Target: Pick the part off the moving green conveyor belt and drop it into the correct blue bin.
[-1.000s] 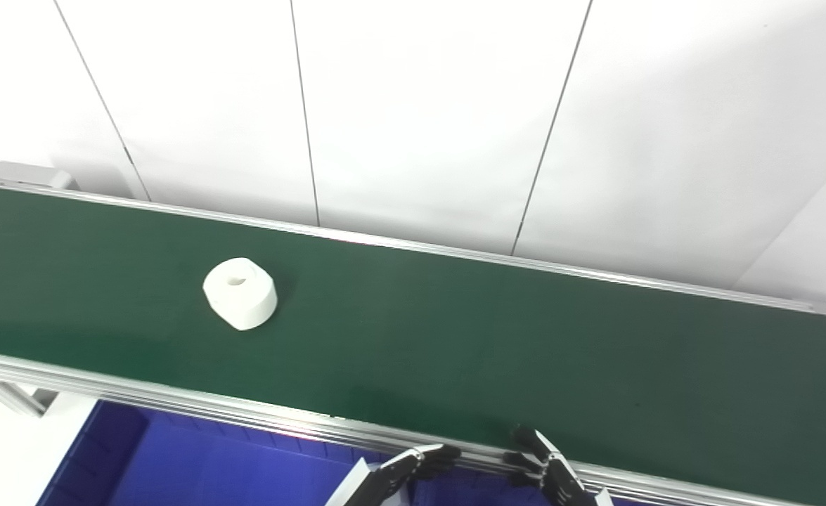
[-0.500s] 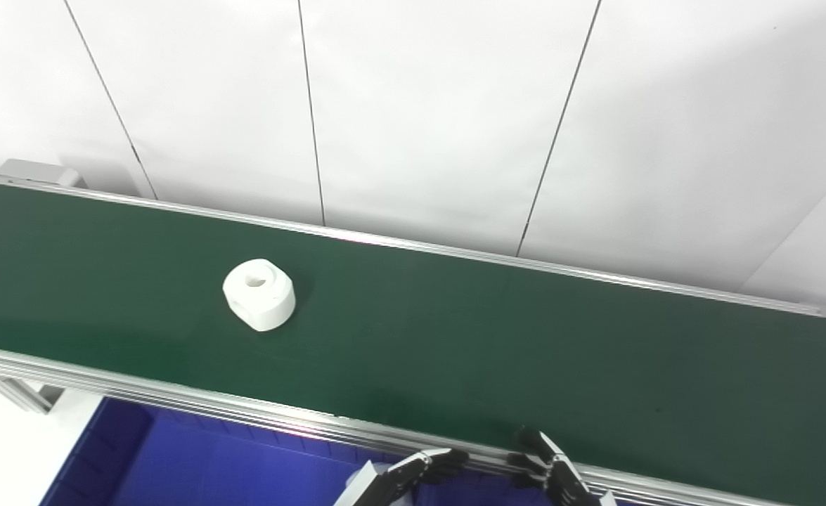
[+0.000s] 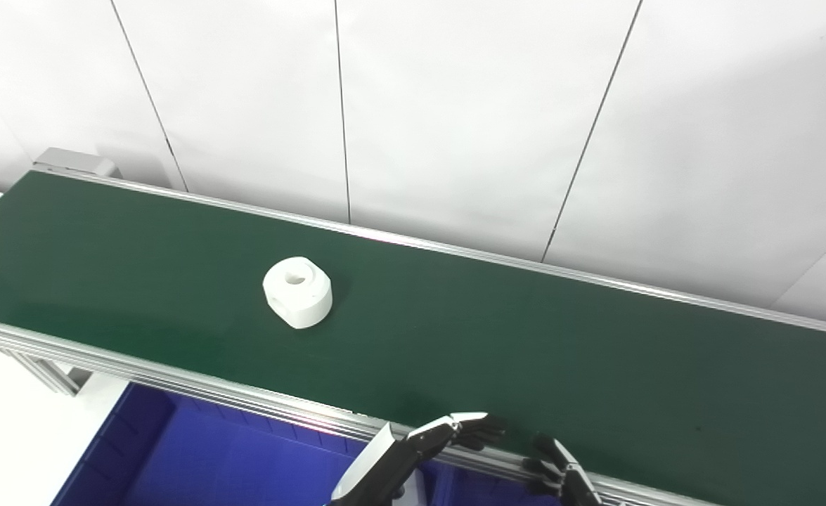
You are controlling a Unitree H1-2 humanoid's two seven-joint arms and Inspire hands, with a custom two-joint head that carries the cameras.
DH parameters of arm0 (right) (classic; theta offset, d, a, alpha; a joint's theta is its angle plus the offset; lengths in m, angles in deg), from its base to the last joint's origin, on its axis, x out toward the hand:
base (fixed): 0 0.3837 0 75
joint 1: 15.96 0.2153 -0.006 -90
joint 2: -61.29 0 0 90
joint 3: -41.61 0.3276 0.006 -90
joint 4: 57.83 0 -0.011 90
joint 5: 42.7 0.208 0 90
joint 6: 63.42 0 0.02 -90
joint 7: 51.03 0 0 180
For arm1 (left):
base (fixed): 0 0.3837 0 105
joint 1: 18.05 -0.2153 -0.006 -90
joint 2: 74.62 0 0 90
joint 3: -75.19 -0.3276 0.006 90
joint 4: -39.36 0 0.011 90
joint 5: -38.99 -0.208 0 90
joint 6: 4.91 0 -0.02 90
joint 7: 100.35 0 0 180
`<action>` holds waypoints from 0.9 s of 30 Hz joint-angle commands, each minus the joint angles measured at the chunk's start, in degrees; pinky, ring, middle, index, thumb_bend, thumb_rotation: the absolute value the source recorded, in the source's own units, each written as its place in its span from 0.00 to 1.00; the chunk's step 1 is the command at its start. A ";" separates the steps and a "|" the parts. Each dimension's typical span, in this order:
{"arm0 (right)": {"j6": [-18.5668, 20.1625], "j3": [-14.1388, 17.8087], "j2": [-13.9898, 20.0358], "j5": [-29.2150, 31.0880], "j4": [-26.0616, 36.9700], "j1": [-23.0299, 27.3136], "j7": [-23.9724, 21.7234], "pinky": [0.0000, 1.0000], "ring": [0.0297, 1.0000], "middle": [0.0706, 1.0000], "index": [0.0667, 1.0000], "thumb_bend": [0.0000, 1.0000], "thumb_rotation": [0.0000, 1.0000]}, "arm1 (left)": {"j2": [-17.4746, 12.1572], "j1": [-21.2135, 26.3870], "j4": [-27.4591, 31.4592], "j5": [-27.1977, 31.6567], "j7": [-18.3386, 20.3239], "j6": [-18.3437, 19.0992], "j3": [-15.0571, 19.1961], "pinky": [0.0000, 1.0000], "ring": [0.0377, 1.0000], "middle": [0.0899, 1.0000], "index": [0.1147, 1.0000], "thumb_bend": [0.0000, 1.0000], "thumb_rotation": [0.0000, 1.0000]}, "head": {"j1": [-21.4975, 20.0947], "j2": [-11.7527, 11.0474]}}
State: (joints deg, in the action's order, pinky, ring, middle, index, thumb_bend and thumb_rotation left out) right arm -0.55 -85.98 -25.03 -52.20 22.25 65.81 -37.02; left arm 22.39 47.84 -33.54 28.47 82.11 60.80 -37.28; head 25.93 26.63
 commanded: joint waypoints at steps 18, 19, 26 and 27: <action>0.20 -3.60 3.88 8.63 15.12 -4.42 -0.13 0.75 0.88 0.91 0.89 1.00 0.93 | -5.25 9.86 3.80 -1.26 3.34 0.15 12.83 0.87 0.86 0.85 0.84 1.00 0.92 | -1.39 0.25; 0.20 -2.29 3.57 10.00 16.32 -5.71 -2.20 0.76 0.88 0.91 0.90 1.00 0.93 | -5.31 10.28 3.51 -1.62 3.35 -0.04 13.04 0.88 0.86 0.86 0.85 1.00 0.94 | -1.39 0.25; 0.20 4.51 0.01 10.40 17.10 -10.30 -11.16 0.71 0.86 0.89 0.91 1.00 0.97 | -5.62 11.93 3.14 -5.29 3.62 1.89 14.63 0.90 0.88 0.89 0.89 1.00 0.98 | -1.78 -0.19; 0.20 5.42 -0.72 10.38 16.32 -10.41 -12.20 0.72 0.87 0.90 0.91 1.00 0.96 | -5.93 12.36 3.08 -6.12 3.73 2.10 15.06 0.91 0.89 0.89 0.89 0.99 0.93 | -1.71 -0.30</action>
State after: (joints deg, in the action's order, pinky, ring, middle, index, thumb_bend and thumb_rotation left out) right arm -0.05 -81.71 -24.46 -41.65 38.14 54.62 -47.51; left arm 17.40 58.91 -31.84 23.42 85.81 63.13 -23.00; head 24.26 26.28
